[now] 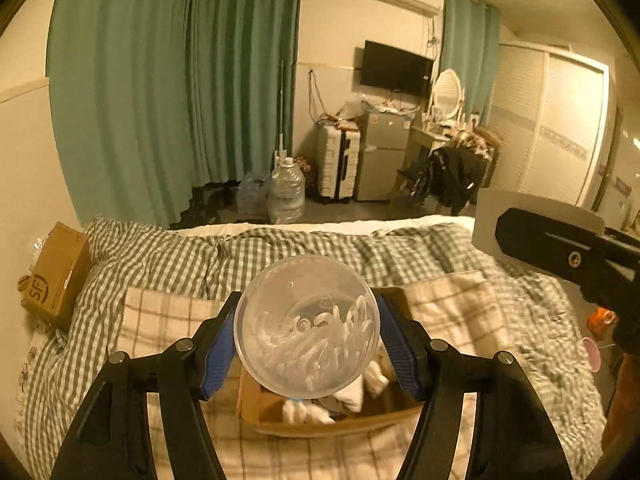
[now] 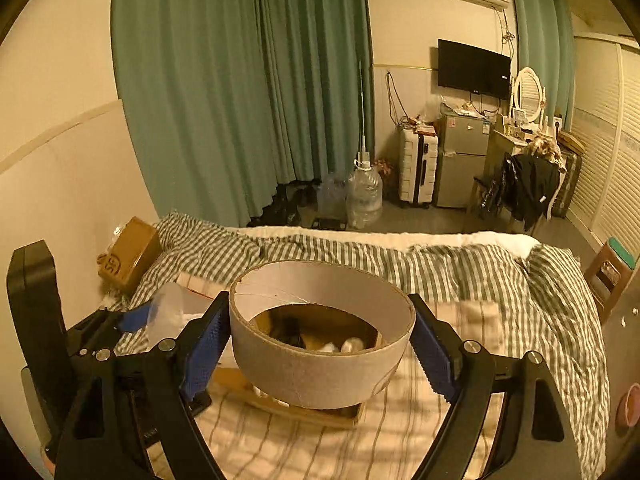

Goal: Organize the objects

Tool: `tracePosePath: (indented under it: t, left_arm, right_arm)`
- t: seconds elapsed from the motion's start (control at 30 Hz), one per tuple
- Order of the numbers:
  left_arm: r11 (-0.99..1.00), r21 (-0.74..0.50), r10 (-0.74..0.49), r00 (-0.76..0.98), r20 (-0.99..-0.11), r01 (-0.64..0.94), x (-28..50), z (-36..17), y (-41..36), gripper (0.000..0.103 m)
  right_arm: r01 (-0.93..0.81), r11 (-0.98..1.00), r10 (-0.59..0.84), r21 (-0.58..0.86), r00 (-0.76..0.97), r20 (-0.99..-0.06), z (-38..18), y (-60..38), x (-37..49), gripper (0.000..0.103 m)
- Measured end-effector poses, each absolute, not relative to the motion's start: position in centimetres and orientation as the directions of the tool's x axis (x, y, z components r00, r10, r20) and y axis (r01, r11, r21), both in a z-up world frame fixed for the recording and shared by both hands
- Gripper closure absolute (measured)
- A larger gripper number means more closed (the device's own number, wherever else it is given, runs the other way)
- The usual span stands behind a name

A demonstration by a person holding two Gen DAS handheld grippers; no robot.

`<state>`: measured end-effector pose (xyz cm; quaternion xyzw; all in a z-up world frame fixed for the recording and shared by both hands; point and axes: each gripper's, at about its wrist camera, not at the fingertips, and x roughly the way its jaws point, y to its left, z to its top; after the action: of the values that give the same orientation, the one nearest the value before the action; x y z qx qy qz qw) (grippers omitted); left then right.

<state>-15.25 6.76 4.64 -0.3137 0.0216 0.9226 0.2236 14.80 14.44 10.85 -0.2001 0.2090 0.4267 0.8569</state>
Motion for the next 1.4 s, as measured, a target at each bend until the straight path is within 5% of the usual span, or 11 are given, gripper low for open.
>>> tracePosePath:
  t: [0.47, 0.67, 0.7, 0.77, 1.1, 1.4]
  left_arm:
    - [-0.910, -0.062, 0.341, -0.656, -0.674, -0.409, -20.6, -6.2, 9.6, 0.035]
    - [-0.903, -0.073, 0.361, -0.656, -0.663, -0.424, -20.7, -8.2, 10.0, 0.035]
    - [-0.901, -0.074, 0.366, -0.658, -0.658, -0.427, -20.6, -8.2, 10.0, 0.029]
    - [-0.910, -0.056, 0.341, -0.665, -0.664, -0.410, -20.6, -8.1, 10.1, 0.000]
    - [-0.911, -0.037, 0.342, -0.705, -0.622, -0.410, -16.9, -2.4, 8.4, 0.000]
    - [-0.913, -0.034, 0.368, -0.787, -0.495, -0.406, -9.2, 5.9, 4.8, 0.000]
  right_arm:
    - [-0.804, 0.585, 0.566, -0.110, 0.501, -0.655, -0.6, 18.8, 25.5, 0.019]
    - [-0.791, 0.609, 0.600, -0.059, 0.507, -0.619, -2.6, 19.0, 27.5, 0.018]
    - [-0.791, 0.611, 0.612, -0.040, 0.504, -0.609, -2.7, 19.0, 27.8, 0.017]
    - [-0.787, 0.616, 0.616, -0.027, 0.502, -0.607, -2.7, 18.9, 27.9, 0.006]
    - [-0.753, 0.657, 0.597, -0.044, 0.554, -0.580, 1.4, 14.3, 25.8, 0.006]
    - [-0.734, 0.666, 0.618, -0.134, 0.643, -0.452, 8.1, 7.2, 17.2, 0.005]
